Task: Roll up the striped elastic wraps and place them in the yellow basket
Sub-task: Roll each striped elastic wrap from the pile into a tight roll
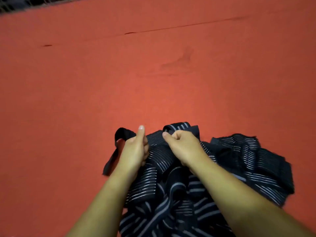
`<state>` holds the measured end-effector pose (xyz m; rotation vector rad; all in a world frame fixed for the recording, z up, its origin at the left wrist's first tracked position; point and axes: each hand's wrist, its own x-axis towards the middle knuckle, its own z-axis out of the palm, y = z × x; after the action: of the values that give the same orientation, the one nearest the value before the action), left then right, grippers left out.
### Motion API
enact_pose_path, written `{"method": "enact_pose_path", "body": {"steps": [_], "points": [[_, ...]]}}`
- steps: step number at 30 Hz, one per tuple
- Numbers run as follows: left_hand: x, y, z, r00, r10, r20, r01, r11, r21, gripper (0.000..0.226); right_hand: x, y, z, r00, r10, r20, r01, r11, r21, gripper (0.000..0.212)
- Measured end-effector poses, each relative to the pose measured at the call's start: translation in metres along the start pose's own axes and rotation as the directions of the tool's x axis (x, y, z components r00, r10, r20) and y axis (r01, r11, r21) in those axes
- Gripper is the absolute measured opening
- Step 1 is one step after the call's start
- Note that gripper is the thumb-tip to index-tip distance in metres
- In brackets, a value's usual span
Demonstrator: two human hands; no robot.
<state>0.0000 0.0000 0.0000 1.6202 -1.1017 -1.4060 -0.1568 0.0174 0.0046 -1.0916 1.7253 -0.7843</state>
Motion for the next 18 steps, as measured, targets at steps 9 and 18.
{"method": "enact_pose_path", "body": {"steps": [9, 18], "points": [[-0.046, -0.036, -0.018, 0.905, 0.425, -0.016, -0.417, 0.894, 0.164, 0.044, -0.043, 0.044, 0.014, 0.952, -0.304, -0.041, 0.29, 0.935, -0.203, 0.046], [-0.125, -0.11, -0.005, 0.785, 0.602, 0.148, -0.524, 0.517, 0.676, 0.081, -0.12, 0.07, 0.009, 0.99, -0.137, 0.014, 0.115, 0.876, 0.469, 0.015]]}}
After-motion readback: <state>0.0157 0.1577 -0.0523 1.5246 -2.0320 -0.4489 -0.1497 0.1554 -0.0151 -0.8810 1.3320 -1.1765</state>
